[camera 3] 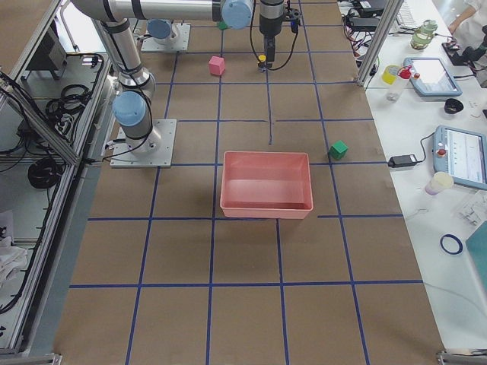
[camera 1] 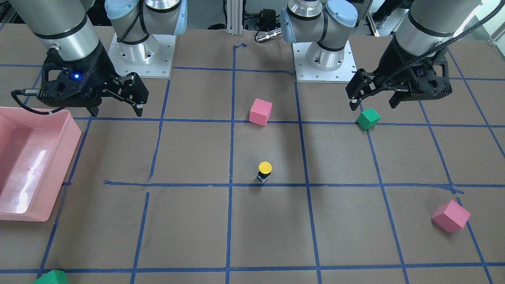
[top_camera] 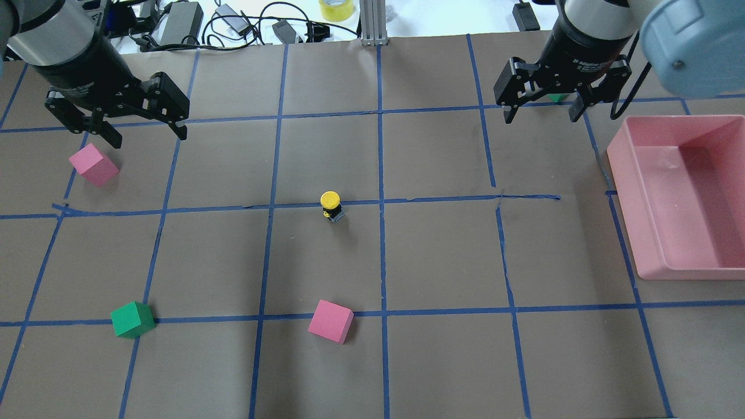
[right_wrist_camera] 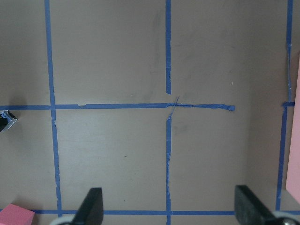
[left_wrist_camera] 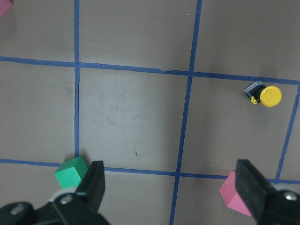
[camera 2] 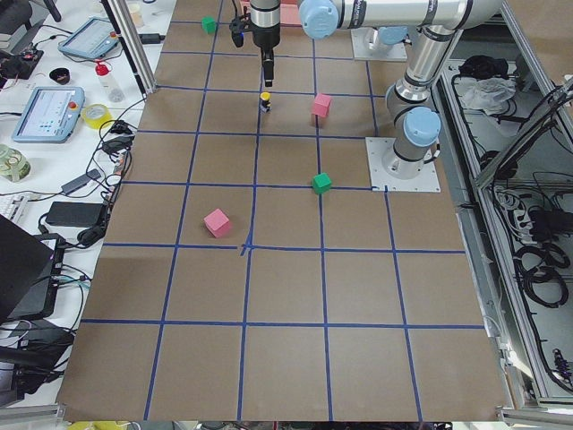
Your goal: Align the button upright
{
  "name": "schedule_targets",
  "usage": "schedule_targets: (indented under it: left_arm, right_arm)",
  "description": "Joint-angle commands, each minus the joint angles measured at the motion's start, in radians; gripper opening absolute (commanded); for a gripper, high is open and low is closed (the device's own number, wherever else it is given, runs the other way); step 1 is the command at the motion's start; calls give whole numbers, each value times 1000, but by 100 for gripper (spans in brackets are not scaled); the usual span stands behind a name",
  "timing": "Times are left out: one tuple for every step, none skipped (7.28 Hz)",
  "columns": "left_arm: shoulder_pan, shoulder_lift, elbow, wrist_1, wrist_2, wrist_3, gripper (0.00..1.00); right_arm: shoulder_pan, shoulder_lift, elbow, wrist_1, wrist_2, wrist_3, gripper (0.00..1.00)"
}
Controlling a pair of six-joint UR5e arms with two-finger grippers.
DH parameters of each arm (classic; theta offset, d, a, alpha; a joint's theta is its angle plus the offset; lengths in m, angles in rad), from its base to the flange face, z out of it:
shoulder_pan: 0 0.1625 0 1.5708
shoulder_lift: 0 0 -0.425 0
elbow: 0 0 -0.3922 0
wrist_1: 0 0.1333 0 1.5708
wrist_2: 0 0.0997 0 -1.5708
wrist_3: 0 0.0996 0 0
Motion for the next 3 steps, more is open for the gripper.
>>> schedule_targets:
  left_arm:
    - [1,1,8,-1,-4,0,100]
    - [2,1,10,-1,-4,0,100]
    - [2,2,10,-8,-3,0,100]
  right_arm:
    - [0,0,0,1,0,0,100]
    - [0,0,0,1,0,0,100]
    - [0,0,0,-1,1,0,100]
